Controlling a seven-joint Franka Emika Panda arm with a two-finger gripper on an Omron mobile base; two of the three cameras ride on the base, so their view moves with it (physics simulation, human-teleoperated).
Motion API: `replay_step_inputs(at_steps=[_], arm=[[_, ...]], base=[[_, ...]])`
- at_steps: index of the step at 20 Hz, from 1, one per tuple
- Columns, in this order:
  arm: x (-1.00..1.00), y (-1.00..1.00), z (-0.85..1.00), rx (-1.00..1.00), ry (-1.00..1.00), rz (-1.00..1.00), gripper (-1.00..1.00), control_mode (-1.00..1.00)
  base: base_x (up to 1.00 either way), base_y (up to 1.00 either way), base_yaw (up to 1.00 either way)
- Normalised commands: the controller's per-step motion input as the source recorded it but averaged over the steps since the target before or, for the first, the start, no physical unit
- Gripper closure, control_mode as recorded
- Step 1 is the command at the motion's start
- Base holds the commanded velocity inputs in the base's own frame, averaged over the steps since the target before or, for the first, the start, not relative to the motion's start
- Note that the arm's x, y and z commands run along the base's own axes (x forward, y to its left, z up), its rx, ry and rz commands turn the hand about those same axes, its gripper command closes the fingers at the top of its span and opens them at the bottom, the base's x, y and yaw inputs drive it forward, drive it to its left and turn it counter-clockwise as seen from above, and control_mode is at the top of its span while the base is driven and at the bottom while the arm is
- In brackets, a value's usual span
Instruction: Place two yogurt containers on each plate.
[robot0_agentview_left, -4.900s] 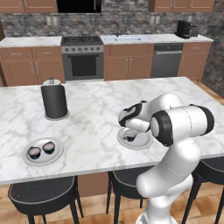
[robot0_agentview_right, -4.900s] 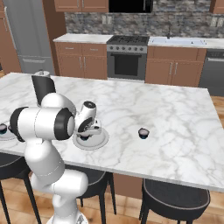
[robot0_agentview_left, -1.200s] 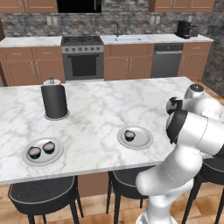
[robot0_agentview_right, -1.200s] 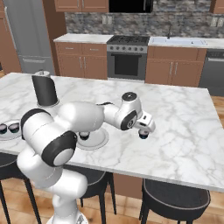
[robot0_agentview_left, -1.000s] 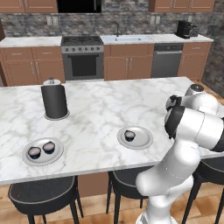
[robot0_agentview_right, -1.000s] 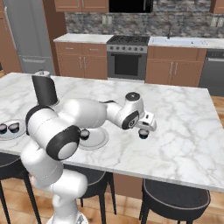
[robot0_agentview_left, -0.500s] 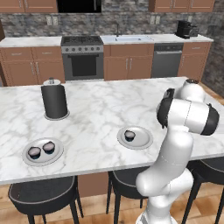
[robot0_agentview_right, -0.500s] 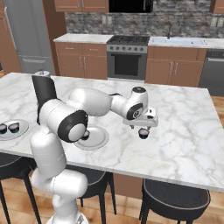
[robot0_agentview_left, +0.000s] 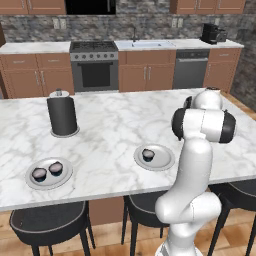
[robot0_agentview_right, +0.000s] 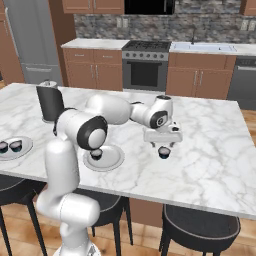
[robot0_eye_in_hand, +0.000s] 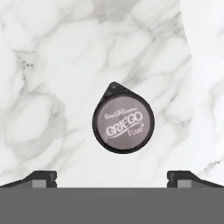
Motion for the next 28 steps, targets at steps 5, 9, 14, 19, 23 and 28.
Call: replay_step_inputs(at_steps=[5,9,14,19,23,28], arm=[[0.01,-0.12,-0.22,0.01,0.06,0.08,-1.0,-1.0],[0.06,-0.07,-0.23,0.06,0.0,0.05,-1.0,-1.0],[0.08,0.0,-0.23,0.09,0.0,0.03,-1.0,-1.0],[0.12,0.0,-0.14,0.06,0.0,0.03,-1.0,-1.0],[0.09,0.01,-0.09,0.0,0.0,0.02,-1.0,-1.0],[0.03,0.02,-0.01,0.0,-0.02,0.02,-1.0,-1.0]], base=[[0.0,0.0,0.0],[0.0,0.0,0.0],[0.0,0.0,0.0],[0.0,0.0,0.0],[0.0,0.0,0.0],[0.0,0.0,0.0]])
